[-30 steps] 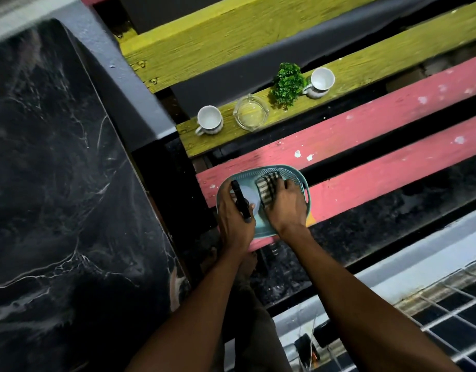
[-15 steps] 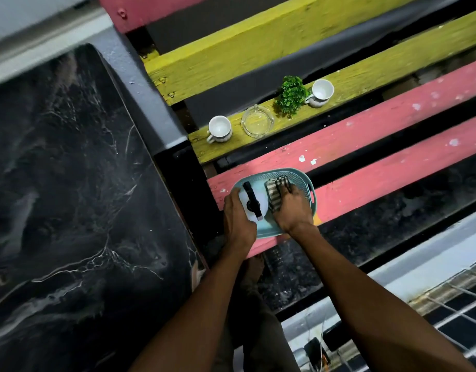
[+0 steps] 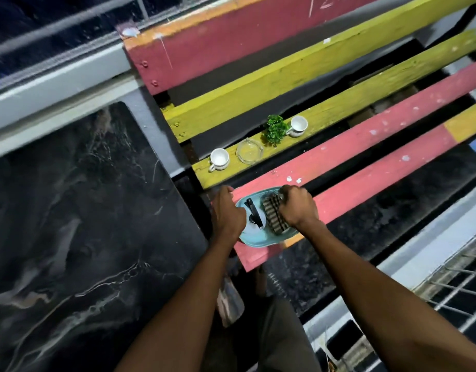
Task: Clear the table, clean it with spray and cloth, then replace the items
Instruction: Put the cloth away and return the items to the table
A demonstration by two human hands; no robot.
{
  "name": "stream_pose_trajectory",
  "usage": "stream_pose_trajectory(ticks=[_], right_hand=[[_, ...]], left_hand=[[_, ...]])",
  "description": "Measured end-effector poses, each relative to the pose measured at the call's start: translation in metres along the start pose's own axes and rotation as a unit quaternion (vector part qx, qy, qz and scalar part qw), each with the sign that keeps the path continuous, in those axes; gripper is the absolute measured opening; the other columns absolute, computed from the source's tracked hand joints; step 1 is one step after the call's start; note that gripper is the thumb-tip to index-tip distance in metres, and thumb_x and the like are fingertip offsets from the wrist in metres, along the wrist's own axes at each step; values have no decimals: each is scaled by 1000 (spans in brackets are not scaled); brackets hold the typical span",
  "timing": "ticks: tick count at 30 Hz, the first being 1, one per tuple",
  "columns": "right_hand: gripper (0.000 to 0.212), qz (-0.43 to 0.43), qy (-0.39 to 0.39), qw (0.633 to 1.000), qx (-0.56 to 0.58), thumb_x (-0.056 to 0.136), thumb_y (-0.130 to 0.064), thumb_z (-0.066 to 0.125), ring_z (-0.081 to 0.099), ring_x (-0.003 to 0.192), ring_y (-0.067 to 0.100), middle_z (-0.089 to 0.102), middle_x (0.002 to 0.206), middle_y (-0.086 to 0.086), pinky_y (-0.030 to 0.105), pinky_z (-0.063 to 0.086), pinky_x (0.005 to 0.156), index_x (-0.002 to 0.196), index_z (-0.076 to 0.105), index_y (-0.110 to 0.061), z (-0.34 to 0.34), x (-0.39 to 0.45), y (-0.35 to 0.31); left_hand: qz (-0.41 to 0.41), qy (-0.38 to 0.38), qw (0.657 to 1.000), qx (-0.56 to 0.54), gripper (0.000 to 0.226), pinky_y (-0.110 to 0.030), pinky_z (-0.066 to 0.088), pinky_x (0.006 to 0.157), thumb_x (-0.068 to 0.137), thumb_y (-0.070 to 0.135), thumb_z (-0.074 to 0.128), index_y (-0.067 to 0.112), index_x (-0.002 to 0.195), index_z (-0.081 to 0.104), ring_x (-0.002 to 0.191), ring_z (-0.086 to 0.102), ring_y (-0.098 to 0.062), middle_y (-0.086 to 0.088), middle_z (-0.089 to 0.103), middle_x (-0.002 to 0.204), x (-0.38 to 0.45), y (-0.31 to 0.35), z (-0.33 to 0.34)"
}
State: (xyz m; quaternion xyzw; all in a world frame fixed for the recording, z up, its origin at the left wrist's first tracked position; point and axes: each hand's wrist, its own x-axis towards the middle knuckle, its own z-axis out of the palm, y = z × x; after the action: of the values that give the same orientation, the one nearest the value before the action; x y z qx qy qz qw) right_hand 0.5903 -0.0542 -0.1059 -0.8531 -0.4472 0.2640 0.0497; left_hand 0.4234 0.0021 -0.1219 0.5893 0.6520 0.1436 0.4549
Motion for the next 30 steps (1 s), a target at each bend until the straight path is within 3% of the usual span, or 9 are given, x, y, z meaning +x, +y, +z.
stream_pose_trajectory(ticks=[5,11,14,17,21,25,28,30], right_hand=[[41,2,52,998,40,76,-13,53,67,102,36,73,112,14,40,55,85,113,73,-14,-26,37,-2],[36,56,82,984,151,65,-18,50,66,89,39,72,92,16,38,53,76,94,69,-9,-39,115,19],[51,71,47,983,161,62,-23,50,65,95,38,72,98,16,32,45,74,109,66,-9,-37,160,37],[59,61,2,987,151,71,-19,62,63,107,38,70,111,18,35,50,85,130,58,-12,-29,198,49],[69,-14,16,997,76,73,-19,69,55,118,41,55,130,18,46,50,90,136,43,-11,-20,240,53],[105,-117,55,991,-36,62,-29,82,42,129,37,39,145,14,48,48,93,151,29,-19,-14,278,47],[114,-158,-3,983,-94,60,-29,83,38,134,38,35,150,17,51,44,99,156,20,-27,-12,304,41],[110,-171,-49,973,-144,65,-31,79,42,130,41,39,147,20,50,42,98,157,20,-27,-10,315,37]], left_hand=[[12,10,1000,-12,38,-39,52,76,67,-7,55,12,100,58,91,62,-31,-9,66,100,33,25,5],[11,3,1000,-4,40,-40,52,76,70,-9,59,3,108,61,93,62,-33,-14,67,100,85,53,29],[10,-18,1000,6,43,-37,47,70,64,3,60,5,107,60,91,62,-35,-13,67,99,112,68,52],[6,-37,999,22,54,-37,51,78,61,12,59,6,115,59,99,63,-35,-16,68,109,139,82,78],[13,-50,997,50,49,-36,50,84,72,2,65,11,119,55,107,62,-35,-13,64,118,173,83,109],[28,-72,995,65,59,-31,47,82,75,4,68,10,131,50,111,62,-32,-12,62,125,199,74,129],[37,-83,994,58,71,-35,51,88,76,4,70,9,142,43,116,60,-33,-14,60,131,215,72,141],[44,-91,993,56,76,-43,52,94,77,7,73,9,145,39,118,58,-36,-17,58,133,221,72,148]])
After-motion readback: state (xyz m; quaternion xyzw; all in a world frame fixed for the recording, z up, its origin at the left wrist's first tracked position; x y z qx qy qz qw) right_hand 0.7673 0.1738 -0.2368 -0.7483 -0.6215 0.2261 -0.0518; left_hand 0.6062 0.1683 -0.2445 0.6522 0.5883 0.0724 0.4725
